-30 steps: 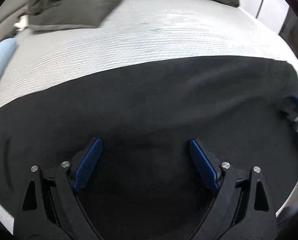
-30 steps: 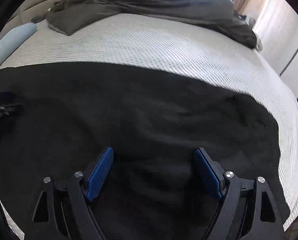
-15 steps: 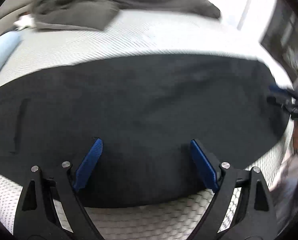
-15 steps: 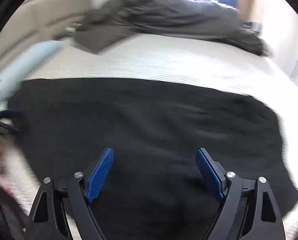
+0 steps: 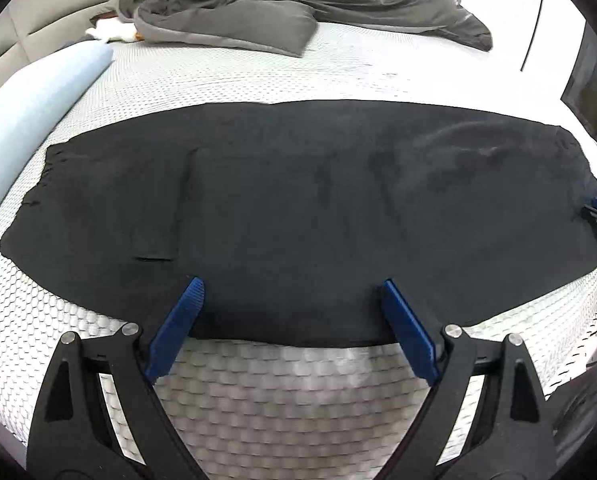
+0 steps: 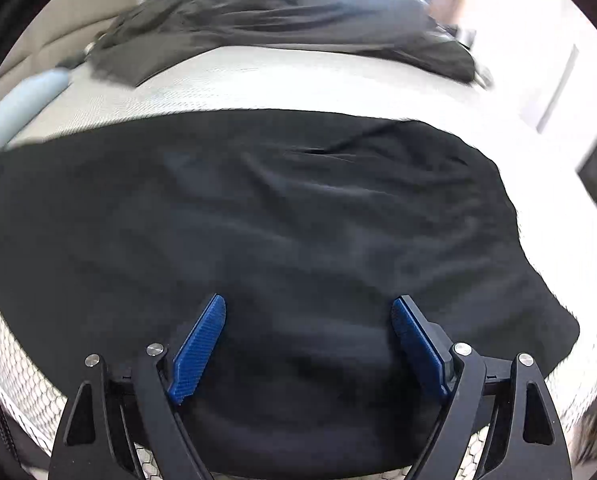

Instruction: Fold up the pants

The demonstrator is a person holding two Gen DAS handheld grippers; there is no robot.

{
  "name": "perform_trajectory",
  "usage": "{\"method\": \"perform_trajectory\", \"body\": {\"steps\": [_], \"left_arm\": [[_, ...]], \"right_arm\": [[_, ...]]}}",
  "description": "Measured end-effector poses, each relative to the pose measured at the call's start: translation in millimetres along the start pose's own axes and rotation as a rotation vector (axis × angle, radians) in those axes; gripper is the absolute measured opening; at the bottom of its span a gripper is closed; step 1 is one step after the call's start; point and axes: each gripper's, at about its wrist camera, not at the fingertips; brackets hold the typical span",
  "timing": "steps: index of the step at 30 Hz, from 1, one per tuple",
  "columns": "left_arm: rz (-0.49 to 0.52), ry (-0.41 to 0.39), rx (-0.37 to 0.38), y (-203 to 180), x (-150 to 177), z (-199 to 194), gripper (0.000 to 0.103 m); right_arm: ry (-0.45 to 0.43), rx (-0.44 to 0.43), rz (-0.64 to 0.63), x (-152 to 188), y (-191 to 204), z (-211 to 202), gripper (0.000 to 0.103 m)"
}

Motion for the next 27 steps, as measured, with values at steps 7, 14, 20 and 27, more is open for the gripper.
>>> {"method": "perform_trajectory", "body": {"steps": [7,14,20,27], "left_arm": [[0.162,0.090,0.134,-105.7,-38.9,59.9,0.089],[0.094,0.131,0.022,-84.7,-52.9,80.0,0.089],[-0.028,0.055,-0.040,-8.0,-27.8,26.9,0.089],[-0.095,-0.025,0.014,38.5,-5.6,-24.8,0.075]], "right_arm": [[-0.073,-0.191,-0.085,-17.9,54.0,-45.6,0.086],[-0.068,-0.178,-0.192,-7.2,79.2,-60.7,0.086],[-0.042,-0.035,-0.133,6.9,26.9,-49.5,0.088],[-0.017,0.045,-0.025,6.2,-16.9,-45.4,0.088]]}}
Point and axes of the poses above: each gripper's, at about its wrist camera, not at the fingertips, and z roughly the way its jaws point, y to its left, x to its underside, and after that the axes turned 15 degrees about x, right-handed
